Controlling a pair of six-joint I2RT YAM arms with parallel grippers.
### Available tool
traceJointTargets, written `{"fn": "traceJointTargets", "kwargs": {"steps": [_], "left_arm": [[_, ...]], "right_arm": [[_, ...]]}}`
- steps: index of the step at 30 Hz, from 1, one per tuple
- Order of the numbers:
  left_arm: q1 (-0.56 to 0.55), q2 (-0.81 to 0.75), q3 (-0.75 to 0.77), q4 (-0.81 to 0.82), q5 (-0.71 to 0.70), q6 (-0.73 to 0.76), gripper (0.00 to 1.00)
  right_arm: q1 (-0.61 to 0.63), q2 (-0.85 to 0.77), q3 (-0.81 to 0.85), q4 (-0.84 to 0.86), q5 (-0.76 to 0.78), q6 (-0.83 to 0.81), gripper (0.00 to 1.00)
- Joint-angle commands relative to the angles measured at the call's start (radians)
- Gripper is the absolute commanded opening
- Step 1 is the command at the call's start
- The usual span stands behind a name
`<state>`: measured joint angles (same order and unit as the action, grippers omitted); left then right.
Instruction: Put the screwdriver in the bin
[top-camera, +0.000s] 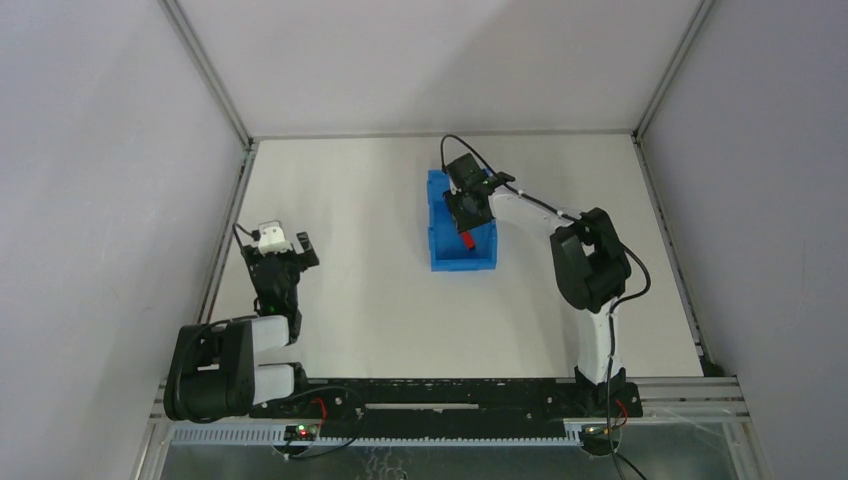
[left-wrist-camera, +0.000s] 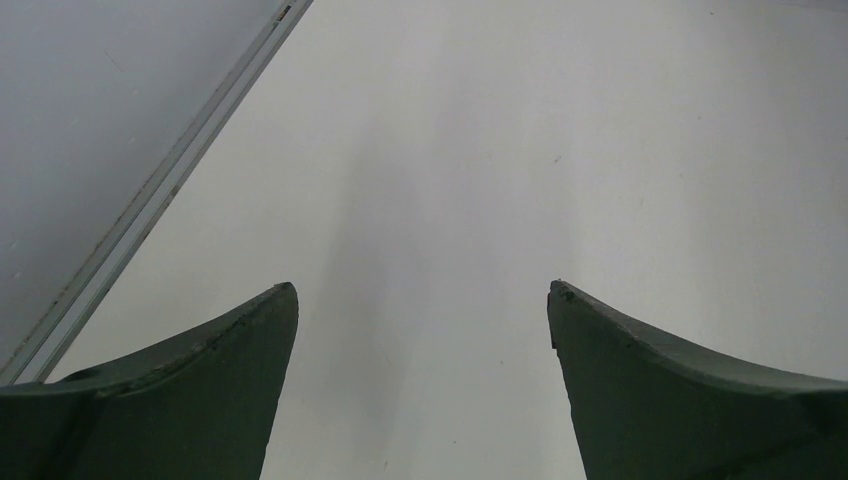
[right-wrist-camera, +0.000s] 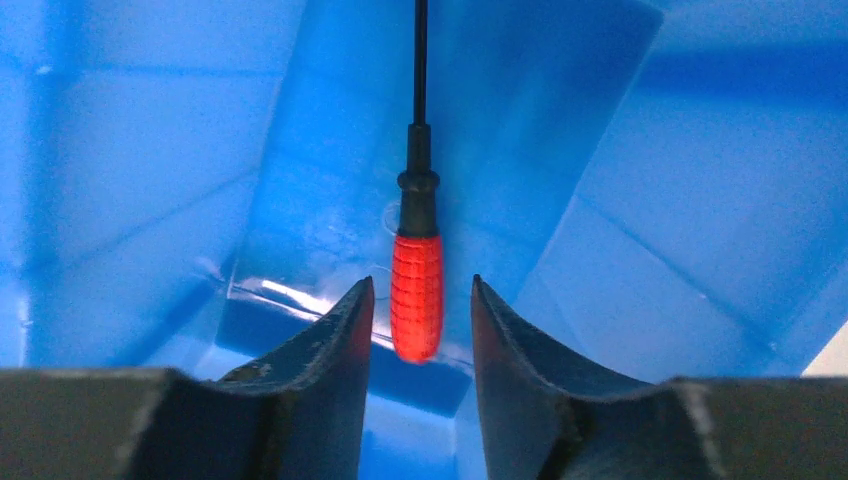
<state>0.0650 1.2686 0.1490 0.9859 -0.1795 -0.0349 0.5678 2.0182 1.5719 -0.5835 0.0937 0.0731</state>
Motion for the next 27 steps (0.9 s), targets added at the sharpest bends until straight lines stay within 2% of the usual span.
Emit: {"fn": "traceJointTargets", "kwargs": {"steps": [1,6,15,20,26,27], "left_arm": [[-0.001,-0.011,0.044,0.069,0.006,0.005,1.00],[-0.002,-0.011,0.043,0.069,0.005,0.005,1.00],[-0.002,-0.011,0.044,0.069,0.006,0.005,1.00],[-0.001,-0.011,0.043,0.069,0.005,0.005,1.00],[-0.002,-0.011,0.043,0.069,0.005,0.005,1.00],[-0.001,-0.011,0.043,0.069,0.006,0.005,1.00]], "right_arm": [[0.019,-0.018,0.008,0.055,0.027,0.017,0.50],[0.034,-0.061,0.017,0.055,0.023,0.044,0.53],[0.053,-0.194,0.049,-0.013,0.136,0.145,0.52],[0.030,-0.279,0.060,-0.092,0.205,0.168,0.58],[-0.101,-0.376,0.003,-0.134,0.245,0.146,0.78],[-0.133,-0.395,-0.014,-0.128,0.234,0.136,0.85]]}}
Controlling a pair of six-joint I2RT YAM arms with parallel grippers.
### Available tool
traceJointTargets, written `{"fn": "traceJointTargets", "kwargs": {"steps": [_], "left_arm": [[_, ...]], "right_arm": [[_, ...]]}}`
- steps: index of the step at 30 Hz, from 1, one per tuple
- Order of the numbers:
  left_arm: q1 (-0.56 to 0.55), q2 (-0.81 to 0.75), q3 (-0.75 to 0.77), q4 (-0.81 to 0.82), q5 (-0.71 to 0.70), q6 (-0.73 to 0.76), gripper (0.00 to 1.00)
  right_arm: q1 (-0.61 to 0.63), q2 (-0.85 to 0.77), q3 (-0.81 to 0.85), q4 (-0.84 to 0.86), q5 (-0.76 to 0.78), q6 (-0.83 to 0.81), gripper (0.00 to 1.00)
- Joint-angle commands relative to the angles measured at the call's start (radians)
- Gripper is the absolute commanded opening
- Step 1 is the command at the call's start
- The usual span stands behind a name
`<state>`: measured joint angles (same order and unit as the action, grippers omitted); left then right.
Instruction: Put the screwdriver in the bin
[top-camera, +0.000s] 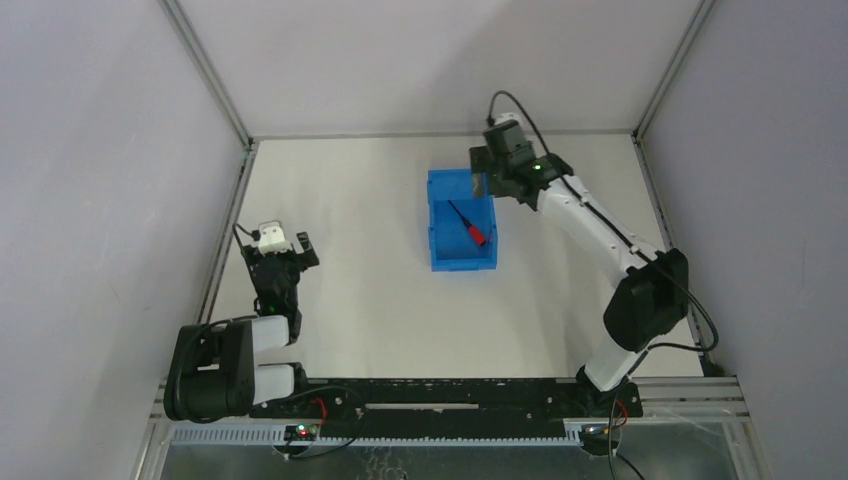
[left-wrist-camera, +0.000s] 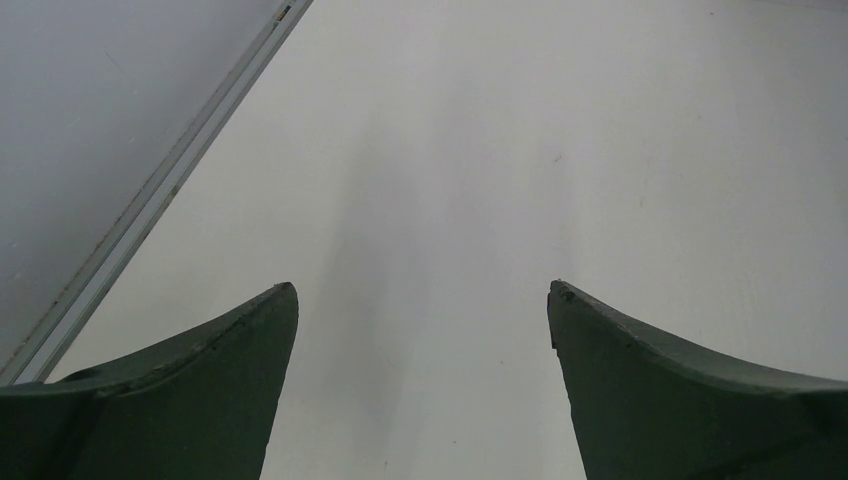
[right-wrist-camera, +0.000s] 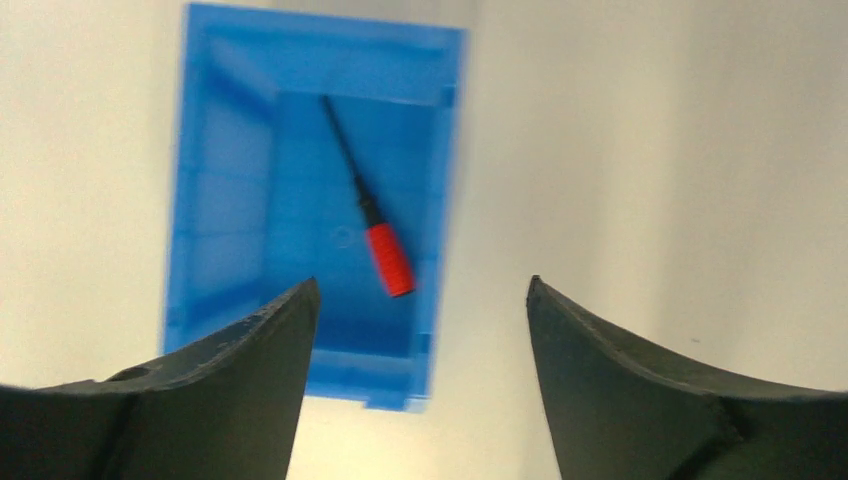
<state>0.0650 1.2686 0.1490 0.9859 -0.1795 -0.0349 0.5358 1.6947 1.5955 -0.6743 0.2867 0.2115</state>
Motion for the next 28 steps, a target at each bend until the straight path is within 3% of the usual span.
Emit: {"fn": "traceJointTargets", "kwargs": {"steps": [1,3,12,28], "left_arm": [[-0.002,-0.011,0.043,0.069,0.005,0.005,1.00],[-0.002,-0.011,0.043,0.069,0.005,0.005,1.00],[-0.001,-0.011,0.043,0.069,0.006,0.005,1.00],[-0.002,-0.011,0.043,0.069,0.006,0.005,1.00]], "right_arm": [[-0.137,-0.090,-0.058,-0.027,0.028,-0.014,0.89],[-0.223,-0.131,-0.104,0.007,-0.019,-0.044,0.99],[-0.491,-0.217,-0.195,0.075,-0.180,-0.114,0.99],[-0.510,-0.219,-0.209,0.084,-0.152,-0.130,0.98]]}}
